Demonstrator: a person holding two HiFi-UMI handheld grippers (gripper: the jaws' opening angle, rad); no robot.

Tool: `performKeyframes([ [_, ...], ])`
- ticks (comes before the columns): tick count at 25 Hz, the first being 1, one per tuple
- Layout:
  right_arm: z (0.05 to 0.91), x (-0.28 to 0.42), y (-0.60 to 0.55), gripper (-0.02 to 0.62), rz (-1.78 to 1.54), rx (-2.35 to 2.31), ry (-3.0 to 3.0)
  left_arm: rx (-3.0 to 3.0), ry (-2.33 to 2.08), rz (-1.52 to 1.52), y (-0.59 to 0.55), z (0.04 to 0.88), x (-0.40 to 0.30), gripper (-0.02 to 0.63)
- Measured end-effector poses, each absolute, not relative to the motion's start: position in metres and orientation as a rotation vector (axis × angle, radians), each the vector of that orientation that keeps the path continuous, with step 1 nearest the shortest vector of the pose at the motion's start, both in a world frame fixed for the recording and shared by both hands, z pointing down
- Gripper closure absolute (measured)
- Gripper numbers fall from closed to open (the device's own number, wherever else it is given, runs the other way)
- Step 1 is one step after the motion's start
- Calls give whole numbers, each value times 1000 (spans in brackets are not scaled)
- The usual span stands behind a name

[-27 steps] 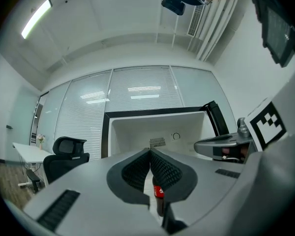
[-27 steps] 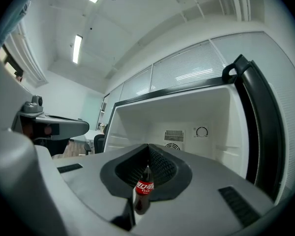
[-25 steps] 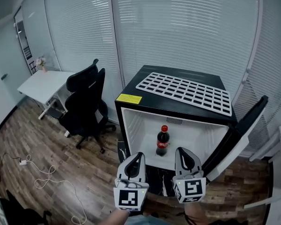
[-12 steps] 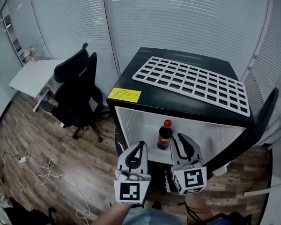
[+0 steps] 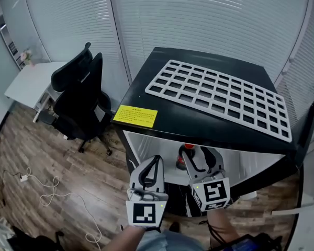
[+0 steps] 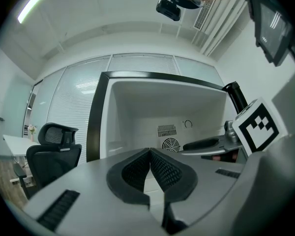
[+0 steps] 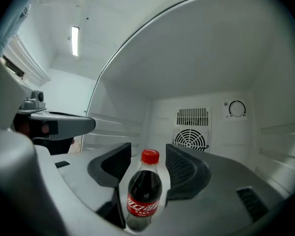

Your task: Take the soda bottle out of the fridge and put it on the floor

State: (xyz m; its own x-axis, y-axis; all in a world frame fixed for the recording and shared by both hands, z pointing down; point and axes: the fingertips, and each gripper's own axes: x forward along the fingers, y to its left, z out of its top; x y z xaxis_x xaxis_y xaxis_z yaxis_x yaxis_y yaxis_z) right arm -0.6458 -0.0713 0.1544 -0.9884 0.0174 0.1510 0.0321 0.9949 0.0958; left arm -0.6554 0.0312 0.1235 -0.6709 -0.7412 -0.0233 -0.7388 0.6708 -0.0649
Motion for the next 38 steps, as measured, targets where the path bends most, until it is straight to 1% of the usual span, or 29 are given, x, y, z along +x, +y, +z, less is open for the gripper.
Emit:
performKeyframes([
  [7,165,-671,-81,357,-149,-30,-2946,-1273,2851,-56,23,134,-668,589],
  [12,176,-685,-76,359,-164,-72,-2913,-1296,2849,-100,19,141,-672,589],
  [17,181,-692,-74,365,-167,-86,-2885,-1290,2850,-56,19,139,-674,589],
  [21,184,-696,-73,384,-171,-98,-2869,-1287,2853,-69,22,140,-677,590],
  [24,190,-697,-77,411,-177,-108,-2867,-1287,2858,-78,17,144,-676,590],
  [30,173,-684,-69,425,-219,-118,-2849,-1292,2858,-58,20,132,-665,591],
  [38,180,-680,-71,451,-210,-180,-2834,-1282,2851,-63,12,139,-666,590],
])
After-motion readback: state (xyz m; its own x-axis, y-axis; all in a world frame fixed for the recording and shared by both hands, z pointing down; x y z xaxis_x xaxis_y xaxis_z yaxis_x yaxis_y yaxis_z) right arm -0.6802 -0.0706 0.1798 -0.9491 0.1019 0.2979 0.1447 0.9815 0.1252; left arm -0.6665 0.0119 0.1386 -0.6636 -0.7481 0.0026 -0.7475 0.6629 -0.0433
